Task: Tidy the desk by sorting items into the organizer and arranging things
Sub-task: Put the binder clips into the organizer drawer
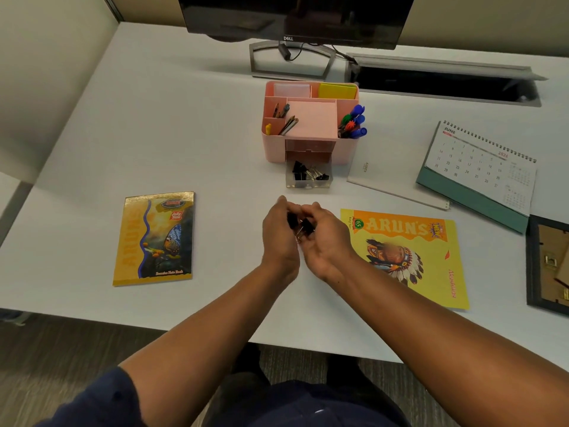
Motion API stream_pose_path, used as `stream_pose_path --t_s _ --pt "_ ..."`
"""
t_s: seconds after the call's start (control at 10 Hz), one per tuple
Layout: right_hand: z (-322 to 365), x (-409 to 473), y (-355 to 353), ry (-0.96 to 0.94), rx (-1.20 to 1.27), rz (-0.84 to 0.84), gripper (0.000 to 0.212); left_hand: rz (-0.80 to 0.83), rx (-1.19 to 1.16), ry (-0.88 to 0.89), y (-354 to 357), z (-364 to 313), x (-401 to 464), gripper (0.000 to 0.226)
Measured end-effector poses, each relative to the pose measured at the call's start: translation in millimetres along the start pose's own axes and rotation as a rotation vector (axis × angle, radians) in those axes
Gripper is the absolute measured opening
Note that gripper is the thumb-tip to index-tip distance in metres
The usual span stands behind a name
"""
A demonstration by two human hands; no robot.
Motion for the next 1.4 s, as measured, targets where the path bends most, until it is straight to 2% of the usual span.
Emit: stream_pose_path --t_s 0.1,0.2,0.3,0.4,0.5,0.6,0.7,1.0,1.2,1.4 --pt "0 -4 11 0.066 0.015 0.071 0.031 0.09 0.335 0.259 15 -5 -11 0.031" --pt "1 -4 10 0.082 -0.028 0.098 0.029 0.143 0.457 0.434 21 -13 -12 0.031" --pt "2 -4 11 0.116 -0.038 0.138 0.023 0.242 0.545 0.522 26 -17 -16 0.033" --pt "18 -2 11 0.131 -0.039 0.101 0.026 0.333 0.664 0.686 39 -38 -22 0.037" --pt "42 19 9 0.11 0.087 -0.008 0.015 0.165 0.802 0.902 35 -56 2 0.029" --pt "58 34 9 0.09 0.163 -0.077 0.011 0.089 1.03 0.888 31 -60 31 0.028" --pt "76 44 16 0.052 0.171 -0.128 0.013 0.132 1.408 0.778 25 -44 58 0.031" --pt "83 49 32 0.032 0.258 -0.103 0.024 0.159 1.473 0.729 22 -38 66 0.04" --pt "84 51 43 0.057 0.257 -0.064 0.053 0.166 1.468 0.735 21 -43 68 0.039" --pt "86 44 40 0.056 0.156 -0.089 0.054 0.156 1.449 0.733 20 -46 69 0.037"
Point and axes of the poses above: each hand's wrist, its own x-axis towards the middle knuckle, its own y-axis out of the palm, z = x × y, the point moved 7 cm from there along x, towards the middle knuckle, and after that the axes turned 3 degrees about x, right-handed, at the moved point
